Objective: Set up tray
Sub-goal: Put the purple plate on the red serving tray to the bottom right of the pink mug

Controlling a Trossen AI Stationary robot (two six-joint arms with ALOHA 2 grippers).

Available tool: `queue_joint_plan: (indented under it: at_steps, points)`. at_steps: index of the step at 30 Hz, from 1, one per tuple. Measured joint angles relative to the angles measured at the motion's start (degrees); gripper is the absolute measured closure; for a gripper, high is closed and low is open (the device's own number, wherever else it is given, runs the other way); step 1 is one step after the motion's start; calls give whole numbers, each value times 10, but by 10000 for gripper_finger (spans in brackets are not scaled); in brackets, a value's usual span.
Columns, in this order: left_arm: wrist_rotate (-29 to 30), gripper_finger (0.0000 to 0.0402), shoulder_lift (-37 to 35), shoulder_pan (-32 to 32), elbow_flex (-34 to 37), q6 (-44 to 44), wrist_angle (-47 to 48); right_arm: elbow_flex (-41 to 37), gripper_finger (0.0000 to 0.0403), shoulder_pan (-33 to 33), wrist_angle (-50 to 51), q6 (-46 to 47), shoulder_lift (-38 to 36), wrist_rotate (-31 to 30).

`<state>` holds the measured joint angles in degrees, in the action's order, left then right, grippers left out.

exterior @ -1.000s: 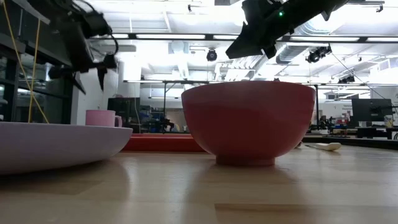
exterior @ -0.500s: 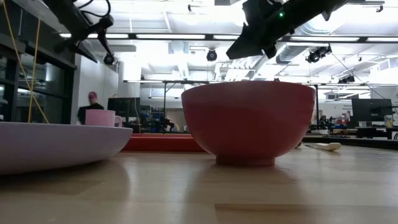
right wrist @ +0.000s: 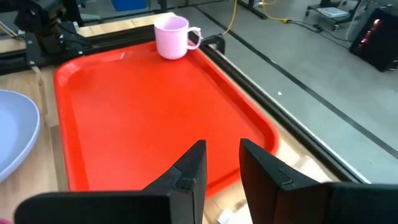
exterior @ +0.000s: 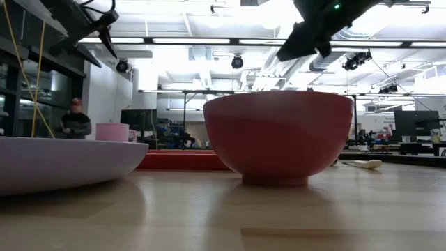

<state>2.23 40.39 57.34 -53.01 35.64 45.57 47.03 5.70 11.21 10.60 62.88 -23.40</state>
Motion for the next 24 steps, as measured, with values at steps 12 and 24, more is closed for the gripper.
queue_joint_plan:
  at_steps: [12,24]
  points:
    - [-59,124,-32,0,0,-9,0,0,329,5,105,-1,-123,-6]
    - [-120,124,-80,0,0,-7,-9,0,329,5,183,29,-193,-7]
